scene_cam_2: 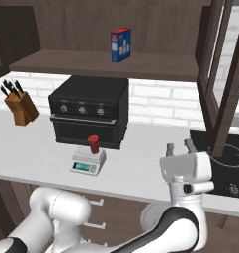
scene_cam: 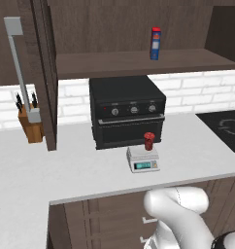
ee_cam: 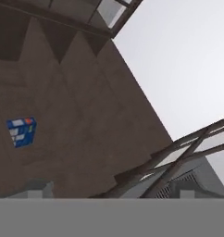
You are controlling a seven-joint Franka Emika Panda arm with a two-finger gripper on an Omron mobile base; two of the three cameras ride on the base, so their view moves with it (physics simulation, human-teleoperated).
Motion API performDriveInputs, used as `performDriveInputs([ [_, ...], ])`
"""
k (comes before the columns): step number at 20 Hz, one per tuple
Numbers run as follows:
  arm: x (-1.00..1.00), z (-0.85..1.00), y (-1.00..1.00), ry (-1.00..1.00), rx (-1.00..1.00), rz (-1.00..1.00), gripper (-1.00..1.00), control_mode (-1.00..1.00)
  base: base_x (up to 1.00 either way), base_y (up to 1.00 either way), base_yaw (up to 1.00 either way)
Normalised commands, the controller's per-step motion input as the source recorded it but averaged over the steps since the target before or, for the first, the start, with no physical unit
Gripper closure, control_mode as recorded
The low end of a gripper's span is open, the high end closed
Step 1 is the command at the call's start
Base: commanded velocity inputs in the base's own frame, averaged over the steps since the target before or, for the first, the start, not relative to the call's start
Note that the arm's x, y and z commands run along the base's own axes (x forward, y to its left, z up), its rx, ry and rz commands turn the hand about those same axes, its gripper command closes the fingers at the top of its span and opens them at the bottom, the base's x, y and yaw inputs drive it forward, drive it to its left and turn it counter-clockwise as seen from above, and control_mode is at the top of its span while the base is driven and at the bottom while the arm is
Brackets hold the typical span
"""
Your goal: Pick the yogurt and place it on the digital scale for weighing, and close the cabinet.
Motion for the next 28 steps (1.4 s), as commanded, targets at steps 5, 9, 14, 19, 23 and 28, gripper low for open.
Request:
performDriveInputs([
  [5,0.10,0.00,-0.75,0.00,0.12,-0.01,-1.00,-1.00,0.00,0.00,0.00],
  [9,0.14,-0.05,-0.62,0.00,0.12,0.00,-1.00,-1.00,0.00,0.00,0.00],
  [14,0.20,-0.14,-0.55,0.00,0.11,0.00,-1.00,-1.00,0.00,0.00,0.00],
  [19,0.28,0.13,-0.58,0.00,0.11,0.00,-1.00,-1.00,0.00,0.00,0.00],
  [23,0.74,-0.02,-0.62,0.01,0.09,0.00,-1.00,-1.00,0.00,0.00,0.00],
  [28,-0.10,0.63,-0.35,-0.35,0.09,0.00,-1.00,-1.00,0.00,0.00,0.00],
])
